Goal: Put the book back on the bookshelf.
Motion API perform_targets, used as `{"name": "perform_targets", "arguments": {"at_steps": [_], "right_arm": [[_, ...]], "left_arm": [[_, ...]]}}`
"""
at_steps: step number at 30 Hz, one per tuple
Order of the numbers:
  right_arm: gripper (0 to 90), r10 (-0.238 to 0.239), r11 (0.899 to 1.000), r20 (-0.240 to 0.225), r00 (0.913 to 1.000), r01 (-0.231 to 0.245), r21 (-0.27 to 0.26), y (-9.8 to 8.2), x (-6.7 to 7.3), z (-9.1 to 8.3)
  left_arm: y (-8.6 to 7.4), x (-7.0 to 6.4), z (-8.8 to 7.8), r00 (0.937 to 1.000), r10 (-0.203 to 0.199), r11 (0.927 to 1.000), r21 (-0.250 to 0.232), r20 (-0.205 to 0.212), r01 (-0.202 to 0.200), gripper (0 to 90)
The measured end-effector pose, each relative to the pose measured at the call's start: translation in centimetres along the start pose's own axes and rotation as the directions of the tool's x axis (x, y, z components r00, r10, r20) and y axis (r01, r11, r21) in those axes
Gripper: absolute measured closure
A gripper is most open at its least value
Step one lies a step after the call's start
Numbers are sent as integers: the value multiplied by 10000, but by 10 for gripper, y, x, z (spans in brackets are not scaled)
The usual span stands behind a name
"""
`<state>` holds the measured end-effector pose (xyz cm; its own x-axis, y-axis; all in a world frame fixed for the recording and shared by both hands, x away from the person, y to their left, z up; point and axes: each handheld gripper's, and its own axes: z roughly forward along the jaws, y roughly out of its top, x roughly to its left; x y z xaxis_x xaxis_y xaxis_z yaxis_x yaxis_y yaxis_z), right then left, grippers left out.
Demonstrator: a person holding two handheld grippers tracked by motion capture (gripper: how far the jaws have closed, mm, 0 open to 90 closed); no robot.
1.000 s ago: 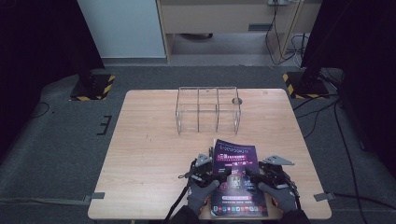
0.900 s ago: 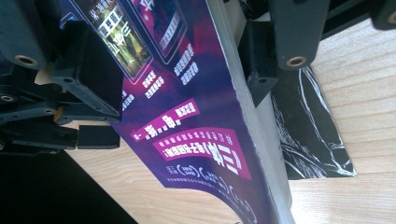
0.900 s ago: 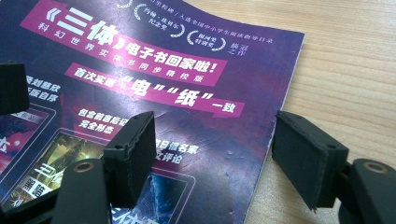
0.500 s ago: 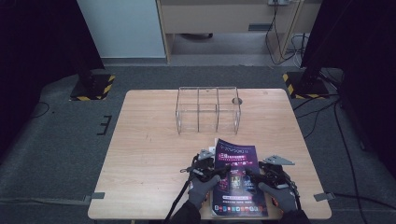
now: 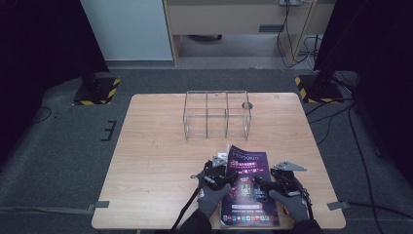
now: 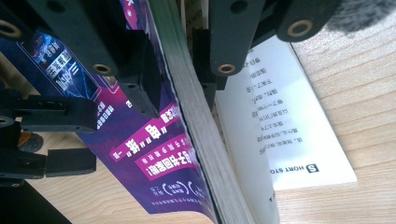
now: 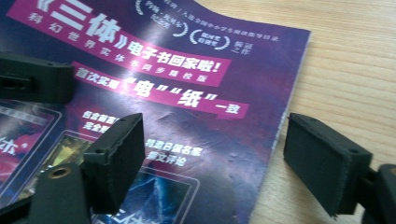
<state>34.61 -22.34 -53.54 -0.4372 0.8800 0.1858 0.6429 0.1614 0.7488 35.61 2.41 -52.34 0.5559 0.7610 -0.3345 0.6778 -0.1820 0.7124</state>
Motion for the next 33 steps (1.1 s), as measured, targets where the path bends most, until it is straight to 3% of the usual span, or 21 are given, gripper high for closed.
{"name": "perform_targets", "arguments": {"at_steps": [4,11,16,25,27,33], "right_arm": [[185,161,9999,15,9999,-161,-4,1,-2,-1],[178,142,9999,55,9999,-142,6,0,-3,-1],[178,149,9999,33,9999,-149,14,0,-3,-1],[178,102,9999,52,9999,-102,13,0,-3,-1],[178,143,9999,43,9999,-144,23,0,-3,-1],[178,117,9999,39,9999,-117,17,0,-4,-1]], "left_arm": [[0,-1,-1,9999,96,9999,-28,-42,-96,719],[-1,-6,0,9939,1002,9949,-77,-456,-1006,697],[-1,-7,0,9923,1141,9934,-44,-485,-1144,696],[0,-8,0,9943,894,9960,58,-578,-892,715],[2,-7,-1,9974,605,9982,26,-386,-604,743],[5,-8,-4,9982,495,9988,25,-326,-494,784]]}}
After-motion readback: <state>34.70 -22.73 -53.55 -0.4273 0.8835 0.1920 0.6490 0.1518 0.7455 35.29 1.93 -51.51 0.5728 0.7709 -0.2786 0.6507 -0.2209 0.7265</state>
